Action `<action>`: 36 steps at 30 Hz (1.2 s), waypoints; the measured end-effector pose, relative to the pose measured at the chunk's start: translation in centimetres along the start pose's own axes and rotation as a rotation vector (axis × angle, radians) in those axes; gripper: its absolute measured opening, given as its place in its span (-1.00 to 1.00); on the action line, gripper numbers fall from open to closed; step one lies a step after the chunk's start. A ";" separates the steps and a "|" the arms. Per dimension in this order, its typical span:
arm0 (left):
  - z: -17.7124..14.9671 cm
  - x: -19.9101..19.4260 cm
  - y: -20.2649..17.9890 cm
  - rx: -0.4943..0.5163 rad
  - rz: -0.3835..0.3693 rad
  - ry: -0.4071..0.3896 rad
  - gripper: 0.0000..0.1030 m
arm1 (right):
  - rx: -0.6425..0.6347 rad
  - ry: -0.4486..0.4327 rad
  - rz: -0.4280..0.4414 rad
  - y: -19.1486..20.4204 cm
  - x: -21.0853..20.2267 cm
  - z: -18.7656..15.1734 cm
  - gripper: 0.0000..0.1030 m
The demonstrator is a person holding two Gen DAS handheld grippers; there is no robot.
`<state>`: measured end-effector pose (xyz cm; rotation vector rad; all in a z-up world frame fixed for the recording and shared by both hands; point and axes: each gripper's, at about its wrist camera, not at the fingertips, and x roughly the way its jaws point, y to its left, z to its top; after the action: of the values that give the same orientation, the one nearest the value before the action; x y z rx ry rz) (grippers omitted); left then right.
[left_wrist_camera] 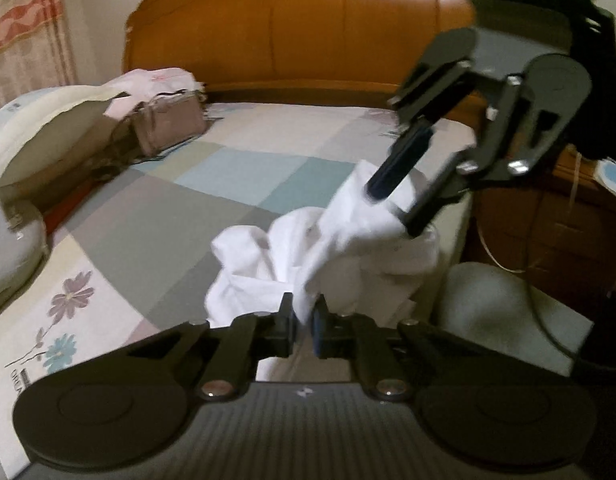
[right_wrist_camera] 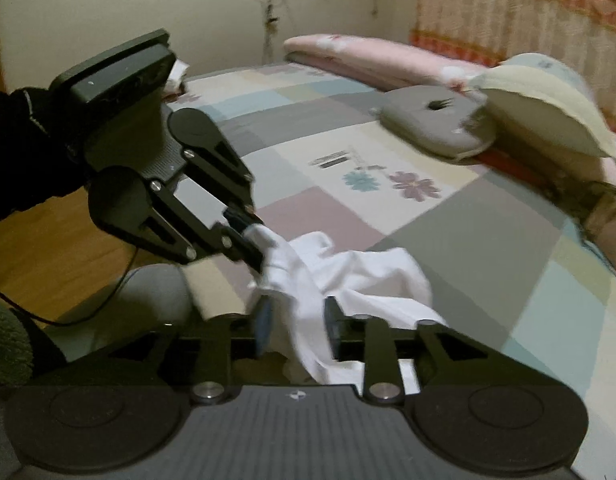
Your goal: Fold clothes
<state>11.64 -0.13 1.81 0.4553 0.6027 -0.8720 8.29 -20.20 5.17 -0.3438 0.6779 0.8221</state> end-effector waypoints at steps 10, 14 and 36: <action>0.1 0.6 1.9 -0.094 0.078 0.022 -0.88 | 0.114 0.078 -0.277 -3.5 -2.2 -7.2 0.14; 0.3 0.8 2.7 -0.124 0.092 0.030 -0.88 | 0.054 0.117 -0.337 -3.5 -0.7 -9.3 0.14; 1.2 1.9 11.1 -0.351 0.344 0.027 -0.92 | -0.217 0.044 -0.388 -0.8 3.4 -8.9 0.12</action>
<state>21.94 4.36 2.87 0.2409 0.6638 -0.4212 6.86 -23.46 -3.69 -0.6691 0.5392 0.5179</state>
